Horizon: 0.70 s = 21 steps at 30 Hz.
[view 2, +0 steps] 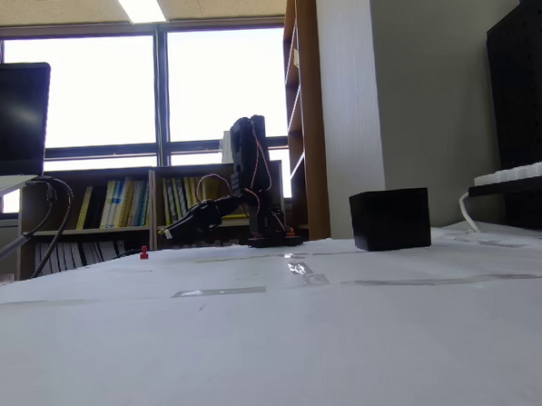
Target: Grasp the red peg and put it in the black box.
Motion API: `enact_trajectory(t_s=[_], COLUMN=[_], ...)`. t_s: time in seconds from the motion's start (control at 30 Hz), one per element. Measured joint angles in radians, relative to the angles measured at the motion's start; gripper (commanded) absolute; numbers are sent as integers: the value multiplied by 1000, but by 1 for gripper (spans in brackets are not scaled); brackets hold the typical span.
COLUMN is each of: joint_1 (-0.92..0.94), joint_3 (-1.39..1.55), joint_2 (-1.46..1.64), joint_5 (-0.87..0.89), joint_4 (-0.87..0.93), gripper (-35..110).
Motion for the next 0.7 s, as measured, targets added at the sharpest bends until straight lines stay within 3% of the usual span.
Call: enact_trajectory(t_s=[0.3,0.7], joint_1=[57,101], joint_3=[152,316], joint_2=[270,331], joint_5=[-41,-52], joint_4=[-114,-106], gripper=[30,30])
